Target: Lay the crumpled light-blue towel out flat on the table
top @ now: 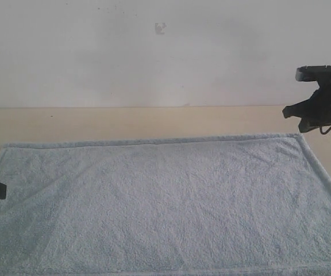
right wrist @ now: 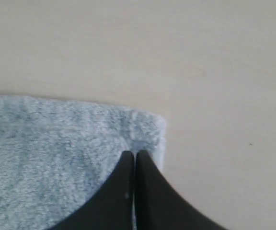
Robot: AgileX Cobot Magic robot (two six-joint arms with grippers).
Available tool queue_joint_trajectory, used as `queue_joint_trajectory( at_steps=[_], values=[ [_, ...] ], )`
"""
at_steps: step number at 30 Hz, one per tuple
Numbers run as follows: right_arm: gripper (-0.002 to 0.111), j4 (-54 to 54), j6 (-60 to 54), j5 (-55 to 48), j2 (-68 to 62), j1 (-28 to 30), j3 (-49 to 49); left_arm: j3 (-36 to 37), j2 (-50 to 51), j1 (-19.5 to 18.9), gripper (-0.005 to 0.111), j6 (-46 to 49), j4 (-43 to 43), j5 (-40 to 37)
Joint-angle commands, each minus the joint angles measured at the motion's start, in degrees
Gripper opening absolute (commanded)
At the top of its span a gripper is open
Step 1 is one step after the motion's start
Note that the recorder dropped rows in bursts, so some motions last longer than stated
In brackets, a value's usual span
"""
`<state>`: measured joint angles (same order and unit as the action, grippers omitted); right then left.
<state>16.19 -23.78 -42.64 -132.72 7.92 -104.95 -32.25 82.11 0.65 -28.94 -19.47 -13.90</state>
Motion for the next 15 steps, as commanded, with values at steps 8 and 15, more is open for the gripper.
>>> queue_joint_trajectory(
  at_steps=[8,15],
  values=[
    [0.000,2.83,-3.37,-0.32,-2.51,-0.48,-0.28,0.18,-0.35,0.02,0.004,0.38,0.64,0.63],
    [0.000,1.70,-3.11,0.36,-3.89,-0.48,-0.28,0.18,-0.35,0.02,0.004,0.38,0.64,0.63]
  ],
)
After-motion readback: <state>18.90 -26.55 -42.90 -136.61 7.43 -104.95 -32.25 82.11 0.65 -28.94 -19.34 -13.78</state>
